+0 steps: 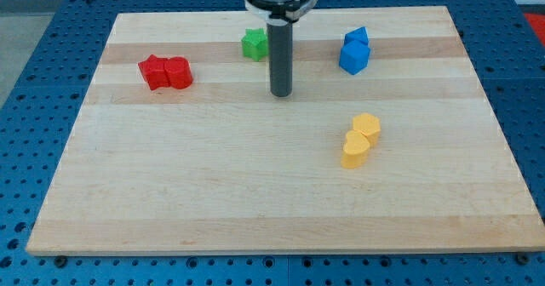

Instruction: Move the blue cube towards the center right

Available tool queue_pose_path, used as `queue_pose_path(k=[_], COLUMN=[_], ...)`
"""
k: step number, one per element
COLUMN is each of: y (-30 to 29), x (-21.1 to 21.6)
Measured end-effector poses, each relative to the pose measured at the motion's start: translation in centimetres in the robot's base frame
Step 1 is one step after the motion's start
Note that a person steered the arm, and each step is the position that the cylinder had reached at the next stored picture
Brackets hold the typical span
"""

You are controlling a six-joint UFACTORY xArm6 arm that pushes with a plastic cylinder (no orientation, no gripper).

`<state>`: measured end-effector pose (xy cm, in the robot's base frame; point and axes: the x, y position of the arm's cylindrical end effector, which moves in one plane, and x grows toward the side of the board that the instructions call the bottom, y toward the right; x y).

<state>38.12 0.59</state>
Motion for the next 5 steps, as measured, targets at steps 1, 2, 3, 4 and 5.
queue_pose_path(k=[1, 2, 3, 4, 5], y=[2.5, 3.9, 5.1, 5.2, 5.2], x=[-0.3, -2.0, -4.2, -4.9, -7.5])
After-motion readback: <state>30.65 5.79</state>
